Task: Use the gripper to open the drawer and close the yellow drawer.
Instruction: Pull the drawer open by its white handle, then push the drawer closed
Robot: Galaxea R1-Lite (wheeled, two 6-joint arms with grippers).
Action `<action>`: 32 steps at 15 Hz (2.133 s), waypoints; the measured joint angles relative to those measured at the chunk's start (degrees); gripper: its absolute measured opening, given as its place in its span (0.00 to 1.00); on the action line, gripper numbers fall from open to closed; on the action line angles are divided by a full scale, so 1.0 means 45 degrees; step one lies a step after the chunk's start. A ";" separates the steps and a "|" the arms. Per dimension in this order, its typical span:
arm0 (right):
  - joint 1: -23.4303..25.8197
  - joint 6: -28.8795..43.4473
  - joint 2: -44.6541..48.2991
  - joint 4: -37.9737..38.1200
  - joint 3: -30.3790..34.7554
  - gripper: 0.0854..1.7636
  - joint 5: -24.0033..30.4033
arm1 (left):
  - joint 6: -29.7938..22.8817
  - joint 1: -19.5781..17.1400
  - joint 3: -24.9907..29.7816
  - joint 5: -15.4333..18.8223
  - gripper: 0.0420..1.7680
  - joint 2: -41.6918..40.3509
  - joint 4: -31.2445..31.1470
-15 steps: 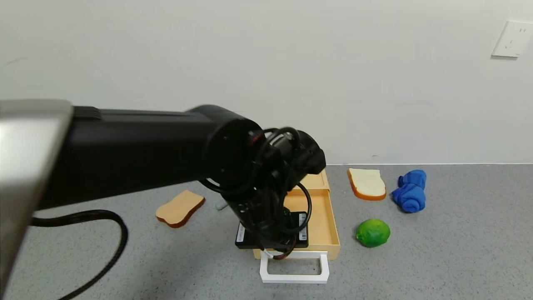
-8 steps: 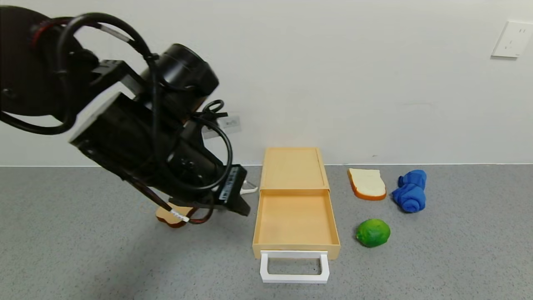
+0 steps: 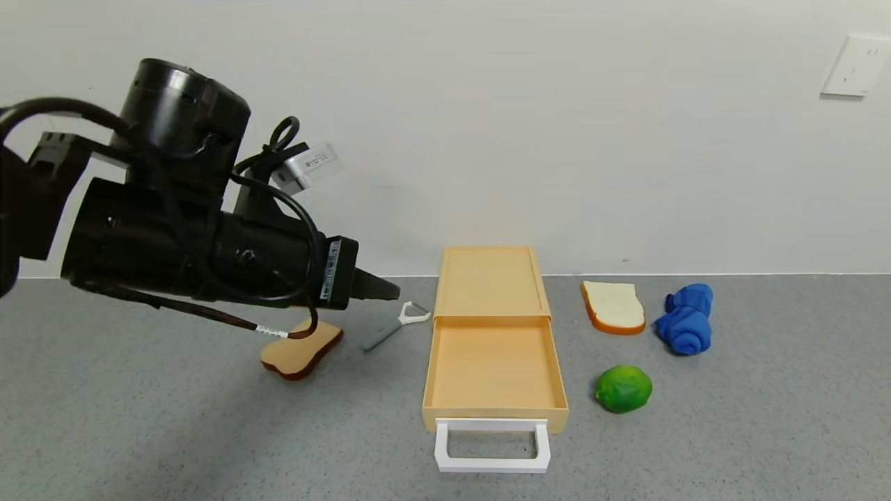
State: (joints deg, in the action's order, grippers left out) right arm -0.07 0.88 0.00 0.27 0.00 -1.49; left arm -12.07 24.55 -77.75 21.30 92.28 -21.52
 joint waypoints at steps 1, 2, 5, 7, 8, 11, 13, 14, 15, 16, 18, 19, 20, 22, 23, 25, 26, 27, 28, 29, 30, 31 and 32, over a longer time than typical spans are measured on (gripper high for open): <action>0.0000 0.0000 0.0000 0.0000 0.0000 0.97 0.0000 | -0.0005 -0.0016 0.0815 0.0057 0.04 -0.0247 0.1298; 0.0000 0.0000 0.0000 0.0000 0.0000 0.97 0.0000 | -0.0024 -0.0030 0.1536 0.0098 0.04 -0.0504 0.2248; 0.0000 -0.0005 0.0000 -0.0005 0.0000 0.97 0.0003 | -0.0068 -0.0043 0.2292 0.0116 0.04 -0.0945 0.2579; 0.0000 0.0000 0.0000 0.0000 0.0000 0.97 0.0000 | -0.0068 -0.0030 0.2376 0.0106 0.04 -0.1040 0.2584; 0.0000 0.0000 0.0000 0.0000 0.0000 0.97 0.0003 | -0.0068 -0.0030 0.2384 0.0106 0.04 -0.1062 0.2595; 0.0000 0.0000 0.0000 0.0000 0.0000 0.97 0.0000 | -0.0073 -0.0024 0.2395 0.0106 0.04 -0.1078 0.2590; 0.0000 0.0000 0.0000 0.0000 0.0000 0.97 0.0000 | -0.0087 -0.0030 0.2395 0.0106 0.04 -0.1067 0.2590; 0.0000 0.0000 0.0000 0.0000 0.0000 0.97 0.0003 | -0.0087 -0.0024 0.2384 0.0092 0.04 -0.1054 0.2579; 0.0000 0.0000 0.0000 0.0000 0.0000 0.97 0.0000 | -0.0103 -0.0005 0.2360 0.0033 0.04 -0.1029 0.2571; 0.0000 0.0000 0.0000 0.0000 0.0000 0.97 0.0003 | -0.0127 0.0092 0.2314 -0.0065 0.04 -0.0994 0.2560; 0.0000 -0.0005 0.0000 -0.0005 0.0000 0.97 0.0000 | -0.0344 0.0642 0.2192 -0.0783 0.04 -0.0851 0.2536; 0.0000 0.0000 0.0000 -0.0005 0.0000 0.97 0.0000 | -0.0545 0.1065 0.2113 -0.1493 0.04 -0.0737 0.2528; 0.0000 0.0000 0.0000 0.0000 0.0000 0.97 0.0000 | -0.0796 0.1525 0.2051 -0.2178 0.04 -0.0607 0.2492; 0.0000 0.0000 0.0000 0.0000 0.0000 0.97 -0.0005 | -0.1793 0.2476 0.1826 -0.3514 0.04 -0.0203 0.2148; 0.0000 0.0000 0.0000 -0.0005 0.0000 0.97 0.0000 | -0.2571 0.2934 0.1642 -0.4172 0.04 0.0084 0.1959; 0.0000 0.0000 0.0000 0.0000 0.0000 0.97 0.0000 | -0.3633 0.3644 0.1422 -0.5361 0.04 0.0672 0.1823; 0.0000 0.0000 0.0000 0.0000 0.0000 0.97 0.0000 | -0.4158 0.3928 0.1403 -0.5833 0.04 0.0967 0.1745; 0.0000 0.0005 0.0000 0.0000 0.0000 0.97 0.0003 | -0.4589 0.4158 0.1379 -0.6060 0.04 0.1230 0.1444; 0.0000 0.0000 0.0000 0.0000 0.0000 0.97 0.0000 | -0.5004 0.4326 0.1287 -0.6201 0.04 0.1495 0.0856; 0.0000 0.0005 0.0000 0.0000 0.0000 0.97 0.0000 | -0.5445 0.4443 0.1094 -0.6258 0.04 0.1739 0.0477; 0.0000 0.0000 0.0000 0.0000 0.0000 0.97 0.0003 | -0.5903 0.4532 0.0908 -0.6374 0.04 0.1983 0.0249; 0.0000 0.0000 0.0000 0.0000 0.0000 0.97 0.0000 | -0.6179 0.4630 0.0740 -0.6607 0.04 0.2230 0.0184; 0.0000 0.0000 0.0000 0.0000 0.0000 0.97 0.0000 | -0.6464 0.4784 0.0631 -0.6987 0.04 0.2498 0.0165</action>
State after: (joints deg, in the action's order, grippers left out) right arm -0.07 0.88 0.00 0.27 0.00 -1.49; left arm -41.16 46.08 -74.91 -10.14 103.52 -20.77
